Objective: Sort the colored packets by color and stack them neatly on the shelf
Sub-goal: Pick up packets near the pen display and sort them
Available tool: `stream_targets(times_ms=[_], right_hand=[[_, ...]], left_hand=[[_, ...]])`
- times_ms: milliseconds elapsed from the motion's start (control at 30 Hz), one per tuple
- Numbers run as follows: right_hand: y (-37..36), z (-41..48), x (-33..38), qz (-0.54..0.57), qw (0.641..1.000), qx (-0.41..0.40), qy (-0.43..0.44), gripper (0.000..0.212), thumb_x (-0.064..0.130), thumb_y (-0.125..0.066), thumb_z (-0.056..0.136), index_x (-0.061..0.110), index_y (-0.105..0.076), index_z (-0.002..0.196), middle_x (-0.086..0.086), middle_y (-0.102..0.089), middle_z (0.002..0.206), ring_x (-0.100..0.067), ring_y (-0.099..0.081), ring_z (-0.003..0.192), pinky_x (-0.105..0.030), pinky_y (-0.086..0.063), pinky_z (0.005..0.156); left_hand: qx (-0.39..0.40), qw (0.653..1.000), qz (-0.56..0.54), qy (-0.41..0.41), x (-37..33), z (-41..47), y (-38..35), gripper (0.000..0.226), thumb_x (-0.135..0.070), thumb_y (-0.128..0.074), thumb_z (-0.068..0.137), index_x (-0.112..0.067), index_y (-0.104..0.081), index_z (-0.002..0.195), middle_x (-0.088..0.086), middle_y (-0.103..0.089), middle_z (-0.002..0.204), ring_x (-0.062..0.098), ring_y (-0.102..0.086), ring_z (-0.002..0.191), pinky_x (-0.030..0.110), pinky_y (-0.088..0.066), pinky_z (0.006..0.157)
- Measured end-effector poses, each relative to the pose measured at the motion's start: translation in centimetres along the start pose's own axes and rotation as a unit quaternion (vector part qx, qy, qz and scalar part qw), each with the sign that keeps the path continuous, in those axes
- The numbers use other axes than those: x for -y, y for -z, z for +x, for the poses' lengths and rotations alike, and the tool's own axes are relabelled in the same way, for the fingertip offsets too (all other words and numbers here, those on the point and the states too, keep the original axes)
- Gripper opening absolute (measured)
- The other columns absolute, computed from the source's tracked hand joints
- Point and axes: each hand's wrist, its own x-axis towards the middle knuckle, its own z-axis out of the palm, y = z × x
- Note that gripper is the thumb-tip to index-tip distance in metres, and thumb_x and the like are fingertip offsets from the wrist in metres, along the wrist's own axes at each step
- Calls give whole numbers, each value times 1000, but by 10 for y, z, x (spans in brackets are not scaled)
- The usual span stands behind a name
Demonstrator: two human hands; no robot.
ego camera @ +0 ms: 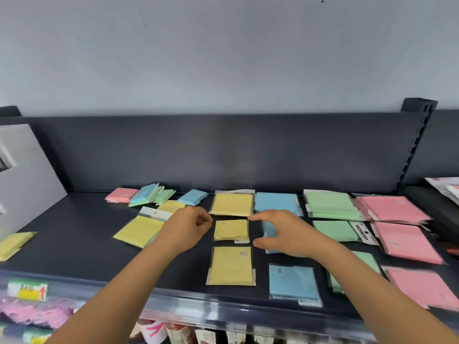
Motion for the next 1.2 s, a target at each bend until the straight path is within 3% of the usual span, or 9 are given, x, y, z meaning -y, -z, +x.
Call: stream_targets(times_ms=[233, 367, 500, 667, 800, 867, 933, 1067, 1200], right_hand=[[-24, 40, 58, -17, 1000, -12, 6, 59, 35, -65, 85, 32, -41, 138, 12, -45, 142, -8, -43, 129, -24, -37, 104], [-59, 82, 105, -13, 1000, 7, 18, 60, 37, -65, 84, 30, -41, 138, 13, -47, 140, -6, -45, 125, -22, -38, 101], [-106, 129, 157, -20, 999, 28, 1, 66, 41, -69, 80, 31, -40, 139, 10, -41, 144, -9, -38, 132, -21, -32, 104], [-154, 174, 198, -89, 989, 83, -81, 86, 48, -72, 74, 26, -29, 145, 4, -29, 152, -16, -29, 138, -30, -30, 110], [-167, 195, 215, -155, 977, 66, -129, 63, 44, -67, 77, 23, -46, 133, -1, -51, 132, -22, -48, 120, -31, -43, 94], [-173, 202, 220, -182, 973, 75, -119, 38, 40, -58, 81, 19, -57, 113, -4, -59, 115, -25, -53, 104, -34, -47, 82], [-178, 207, 225, -184, 974, 69, -113, 17, 36, -49, 85, 19, -52, 85, -4, -56, 91, -26, -51, 85, -30, -41, 63], [-177, 210, 234, -157, 980, 22, -122, 18, 27, -39, 91, 17, -47, 79, 1, -43, 69, -25, -45, 74, -25, -31, 53], [-174, 213, 234, -173, 975, 18, -135, 19, 26, -38, 92, 16, -45, 77, -5, -47, 77, -26, -44, 75, -33, -32, 56]], left_hand=[[-25, 999, -3, 32, 70, -6, 35, 17, -32, -53, 90, -28, -62, 104, -11, -59, 86, 7, -52, 64, 23, -40, 60], [-32, 998, -17, 53, 136, -12, 65, 16, -31, -56, 88, -30, -64, 101, -13, -60, 85, 11, -57, 75, 26, -46, 66], [-35, 997, -32, 61, 216, -11, 99, 17, -25, -57, 87, -27, -67, 101, -11, -66, 92, 9, -62, 91, 27, -50, 84], [-50, 996, -35, 71, 298, -5, 132, 16, -22, -58, 86, -25, -68, 98, -10, -66, 90, 10, -61, 85, 30, -50, 85], [-43, 996, -42, 66, 337, 1, 143, 15, -21, -59, 86, -25, -68, 97, -12, -64, 86, 8, -59, 80, 29, -50, 83], [-41, 996, -53, 58, 349, 4, 144, 16, -21, -59, 86, -25, -68, 98, -12, -64, 87, 8, -59, 81, 28, -50, 82], [-40, 996, -62, 43, 356, 9, 142, 17, -20, -59, 87, -22, -67, 101, -9, -64, 91, 9, -59, 83, 26, -49, 84], [-25, 999, -45, -15, 349, 28, 136, 28, -22, -56, 90, -21, -61, 117, -3, -59, 116, 12, -56, 105, 25, -44, 94], [32, 991, 80, -104, 332, 57, 119, 52, -27, -48, 94, -18, -33, 143, -2, -33, 148, 19, -31, 136, 34, -32, 109]])
